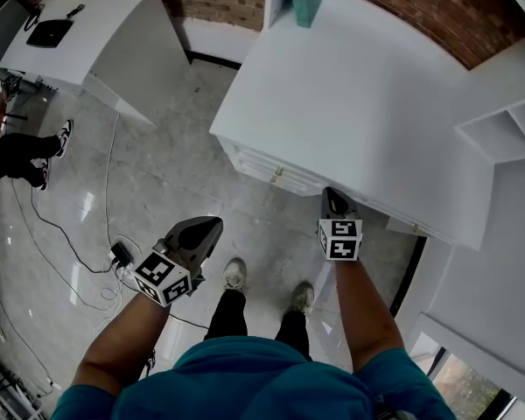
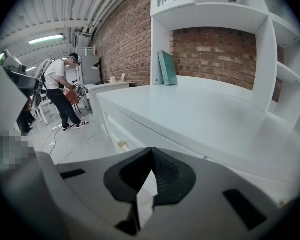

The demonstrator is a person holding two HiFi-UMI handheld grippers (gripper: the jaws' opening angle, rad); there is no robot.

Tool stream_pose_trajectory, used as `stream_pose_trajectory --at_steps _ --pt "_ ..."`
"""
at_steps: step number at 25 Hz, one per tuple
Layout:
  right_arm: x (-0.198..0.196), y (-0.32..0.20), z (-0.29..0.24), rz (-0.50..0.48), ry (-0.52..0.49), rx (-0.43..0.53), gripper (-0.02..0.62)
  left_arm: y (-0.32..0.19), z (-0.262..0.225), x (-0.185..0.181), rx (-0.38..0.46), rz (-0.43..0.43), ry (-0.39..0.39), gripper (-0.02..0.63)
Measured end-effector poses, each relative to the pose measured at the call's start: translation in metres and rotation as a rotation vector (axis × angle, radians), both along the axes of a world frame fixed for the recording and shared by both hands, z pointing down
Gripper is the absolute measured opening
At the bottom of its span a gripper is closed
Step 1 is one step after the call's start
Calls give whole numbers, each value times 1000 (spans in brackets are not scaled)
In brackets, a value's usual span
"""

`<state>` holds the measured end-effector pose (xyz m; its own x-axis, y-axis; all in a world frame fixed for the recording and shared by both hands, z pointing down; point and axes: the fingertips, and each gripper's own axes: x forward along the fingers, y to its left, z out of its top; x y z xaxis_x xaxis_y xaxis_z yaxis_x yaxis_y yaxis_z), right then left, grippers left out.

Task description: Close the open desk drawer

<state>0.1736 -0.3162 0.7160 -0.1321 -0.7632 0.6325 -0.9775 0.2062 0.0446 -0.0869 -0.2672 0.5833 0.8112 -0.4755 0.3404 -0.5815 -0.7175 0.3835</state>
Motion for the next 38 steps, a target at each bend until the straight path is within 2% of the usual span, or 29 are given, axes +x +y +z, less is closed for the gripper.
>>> stream_pose_trajectory --at_steps 8,14,25,38 --pt "15 24 -29 10 1 34 20 10 -22 12 43 13 10 15" --pt "29 46 -69 25 -22 86 20 25 -48 28 78 35 25 15" --pt "73 101 -158 48 -75 171 20 46 -114 73 163 73 75 15" --pt "128 167 -291 50 -154 286 20 65 -215 131 256 123 135 15"
